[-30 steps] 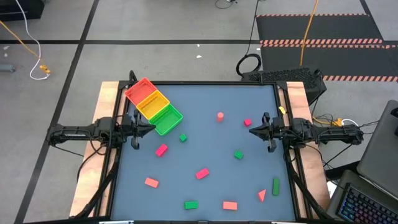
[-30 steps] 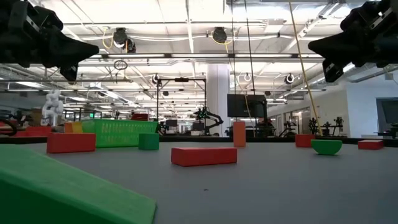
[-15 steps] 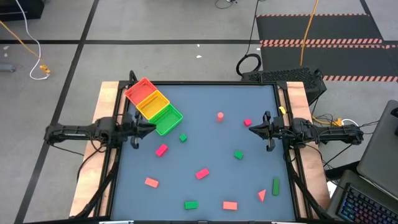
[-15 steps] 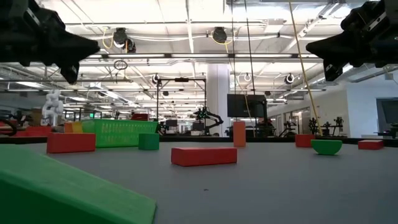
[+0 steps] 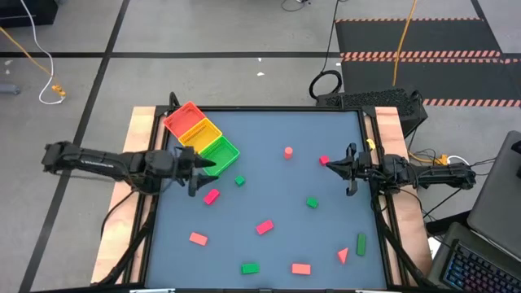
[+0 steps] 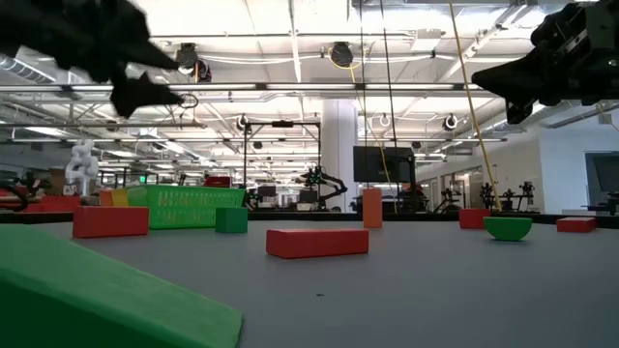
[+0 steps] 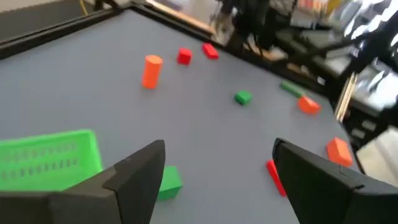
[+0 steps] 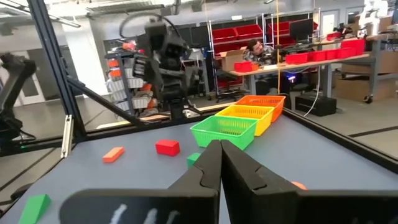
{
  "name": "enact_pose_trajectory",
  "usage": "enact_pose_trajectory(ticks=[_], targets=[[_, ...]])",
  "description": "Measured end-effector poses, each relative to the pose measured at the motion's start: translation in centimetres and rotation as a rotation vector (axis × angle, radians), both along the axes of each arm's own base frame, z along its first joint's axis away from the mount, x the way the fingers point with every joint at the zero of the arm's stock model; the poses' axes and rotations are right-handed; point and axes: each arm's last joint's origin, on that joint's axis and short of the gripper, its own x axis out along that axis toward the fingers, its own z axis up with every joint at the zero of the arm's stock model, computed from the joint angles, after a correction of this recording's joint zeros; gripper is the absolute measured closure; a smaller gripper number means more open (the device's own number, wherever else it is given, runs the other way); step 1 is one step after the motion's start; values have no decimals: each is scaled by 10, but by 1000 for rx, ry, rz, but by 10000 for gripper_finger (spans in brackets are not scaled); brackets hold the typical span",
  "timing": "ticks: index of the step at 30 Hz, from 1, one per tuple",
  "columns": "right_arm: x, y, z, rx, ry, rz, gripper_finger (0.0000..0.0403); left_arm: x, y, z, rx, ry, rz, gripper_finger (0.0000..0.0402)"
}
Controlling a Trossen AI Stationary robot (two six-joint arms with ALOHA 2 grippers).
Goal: Sort & place blocks by color
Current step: Put the red block into the orange basket
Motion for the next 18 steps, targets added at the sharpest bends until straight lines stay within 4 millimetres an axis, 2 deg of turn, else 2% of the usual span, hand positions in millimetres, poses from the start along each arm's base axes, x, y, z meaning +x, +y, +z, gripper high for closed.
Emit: enact_pose_trajectory(ticks=[5,8,12,18], targets=[[0,0,0,0,0,3,403,38,-15,31,40,204,15,133],[0,0,0,0,0,4,403,56,-20,34,29,408,39,154],[0,0,0,0,1,5,403,69,-25,21,26,715,93,163],[0,0,-1,-1,8,5,403,77,-30,-13,-85,1037,204,133]])
